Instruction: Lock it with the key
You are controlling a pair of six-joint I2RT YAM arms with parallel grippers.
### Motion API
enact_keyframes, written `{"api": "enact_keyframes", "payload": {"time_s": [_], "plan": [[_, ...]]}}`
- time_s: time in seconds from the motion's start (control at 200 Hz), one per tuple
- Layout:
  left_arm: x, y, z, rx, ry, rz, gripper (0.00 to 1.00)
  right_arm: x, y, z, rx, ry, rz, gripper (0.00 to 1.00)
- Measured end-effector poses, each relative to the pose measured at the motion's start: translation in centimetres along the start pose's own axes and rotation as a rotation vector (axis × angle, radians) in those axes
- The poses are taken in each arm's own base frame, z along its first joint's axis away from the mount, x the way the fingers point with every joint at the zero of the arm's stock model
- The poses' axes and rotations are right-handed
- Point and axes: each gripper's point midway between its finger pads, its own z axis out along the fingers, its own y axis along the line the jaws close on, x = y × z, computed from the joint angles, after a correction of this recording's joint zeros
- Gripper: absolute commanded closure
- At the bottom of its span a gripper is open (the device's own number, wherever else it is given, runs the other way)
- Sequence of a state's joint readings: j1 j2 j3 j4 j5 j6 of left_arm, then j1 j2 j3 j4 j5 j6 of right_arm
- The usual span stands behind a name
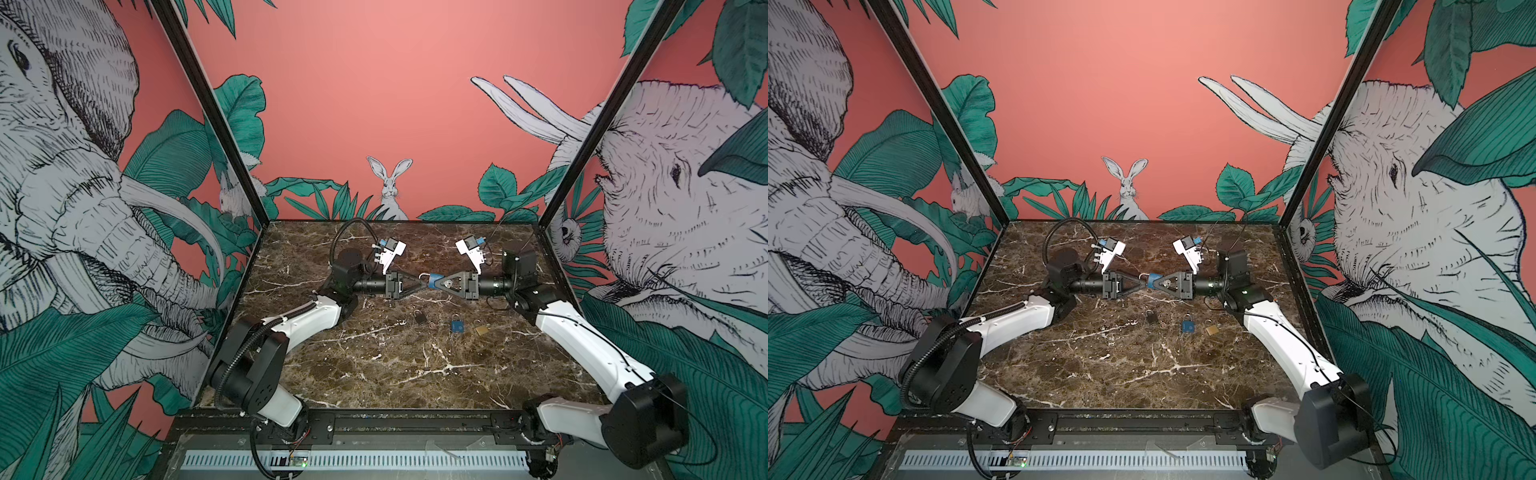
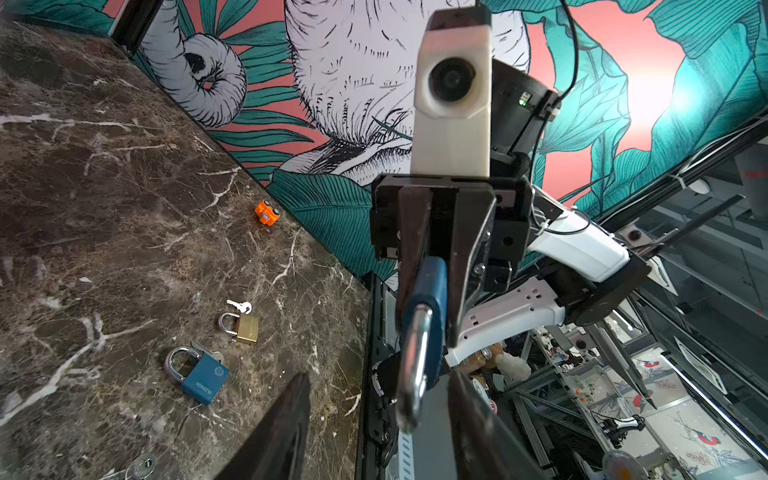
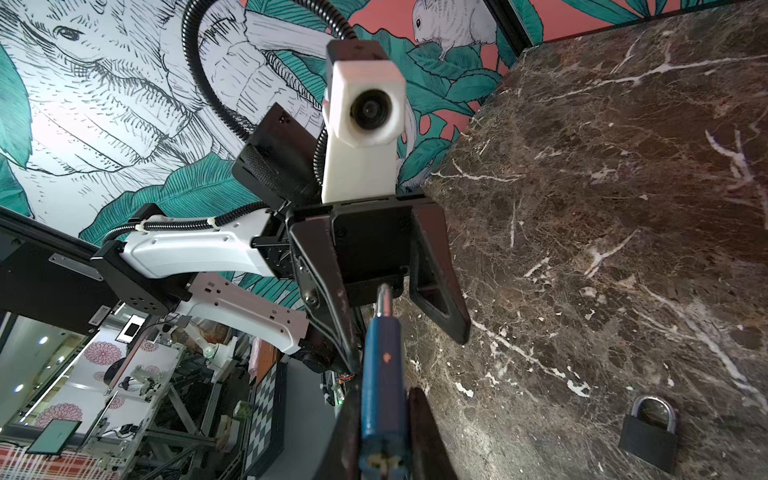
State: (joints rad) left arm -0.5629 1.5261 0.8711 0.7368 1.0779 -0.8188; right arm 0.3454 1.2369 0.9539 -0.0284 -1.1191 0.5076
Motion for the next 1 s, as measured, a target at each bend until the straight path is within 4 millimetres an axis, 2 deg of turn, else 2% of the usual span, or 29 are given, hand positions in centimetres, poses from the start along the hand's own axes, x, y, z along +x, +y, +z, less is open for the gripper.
{"api": "enact_keyframes", "payload": {"time_s": [0.42,0.71,1.0], "plan": [[0.1,-2.1,1.4,0.058,0.028,0.03,0.59,0.5,0.0,0.0,0.007,0.025,-0.004,1.0],[0.4,-2.1,1.7,0.062,0.036,0.024,0.72,0.7,0.2,0.1,-0.002,0.031,-0.009,1.0],[0.3,-2.2,1.7,0.067,0.035,0.016,0.77,0.8,0.4,0.1,-0.015,0.036,-0.034,1.0]]}}
